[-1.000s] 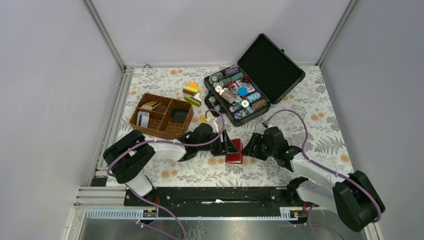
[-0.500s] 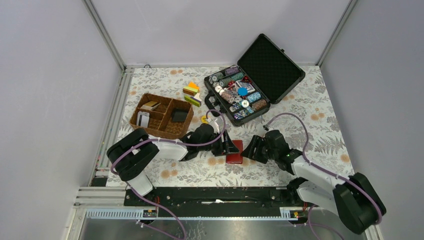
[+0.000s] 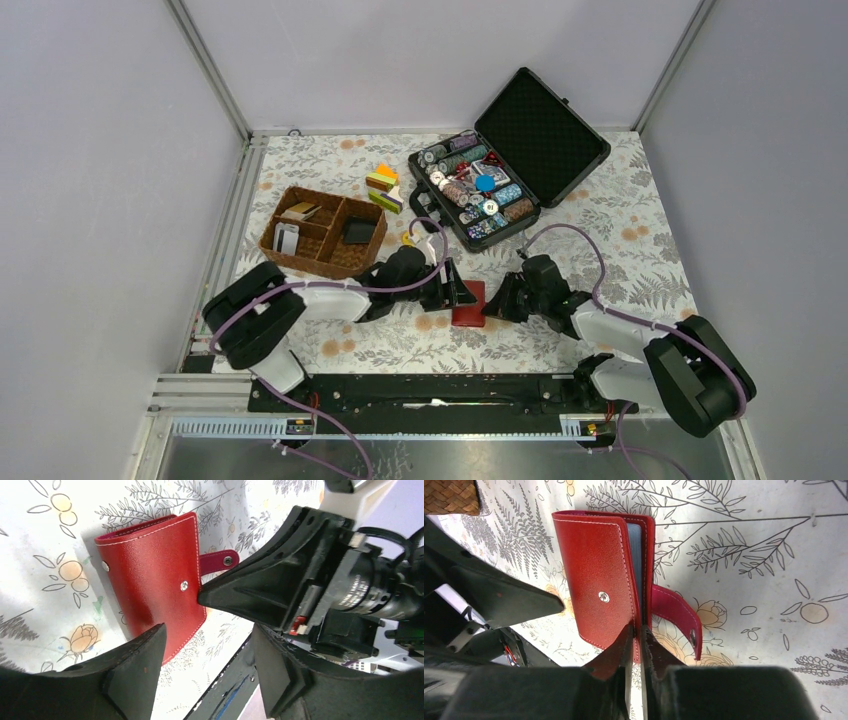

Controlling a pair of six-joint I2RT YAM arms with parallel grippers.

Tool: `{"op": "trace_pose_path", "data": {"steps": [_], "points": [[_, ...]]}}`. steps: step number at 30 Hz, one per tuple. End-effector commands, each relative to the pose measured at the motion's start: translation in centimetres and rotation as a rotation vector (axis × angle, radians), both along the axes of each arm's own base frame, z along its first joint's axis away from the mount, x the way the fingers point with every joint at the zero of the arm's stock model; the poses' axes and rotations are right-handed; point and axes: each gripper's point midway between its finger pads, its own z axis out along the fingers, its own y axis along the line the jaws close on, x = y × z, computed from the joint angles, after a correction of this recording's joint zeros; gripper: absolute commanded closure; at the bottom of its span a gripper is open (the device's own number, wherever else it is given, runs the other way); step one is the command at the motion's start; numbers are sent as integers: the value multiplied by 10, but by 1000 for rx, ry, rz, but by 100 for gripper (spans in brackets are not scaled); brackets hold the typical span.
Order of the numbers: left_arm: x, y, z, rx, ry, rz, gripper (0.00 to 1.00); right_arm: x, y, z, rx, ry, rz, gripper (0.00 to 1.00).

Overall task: Put the credit cards into the card holder
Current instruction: Close the card holder at the center of the board.

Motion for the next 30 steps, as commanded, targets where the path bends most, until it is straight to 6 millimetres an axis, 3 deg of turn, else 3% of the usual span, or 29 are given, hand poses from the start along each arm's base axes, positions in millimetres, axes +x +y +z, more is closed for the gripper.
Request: {"op": "trace_pose_path", "data": {"steps": [1, 5, 10, 16, 23, 30], "points": [[15, 12, 27, 32, -108, 77, 32, 0, -17, -17, -116, 29, -48, 91], [17, 30, 9, 115, -56, 153, 31, -2, -24, -24, -157, 49, -61, 99], [2, 17, -5, 34, 96, 137, 35, -2, -23, -26, -158, 56, -56, 100], [-1, 8, -11, -40, 150, 139, 39, -3, -23, -26, -155, 55, -51, 100], [3, -4, -7, -172, 148, 149, 52, -5, -14, -24, -97, 56, -29, 100], [6, -11, 10, -230, 62, 124, 57, -4, -7, -19, -56, 36, -9, 100]]}}
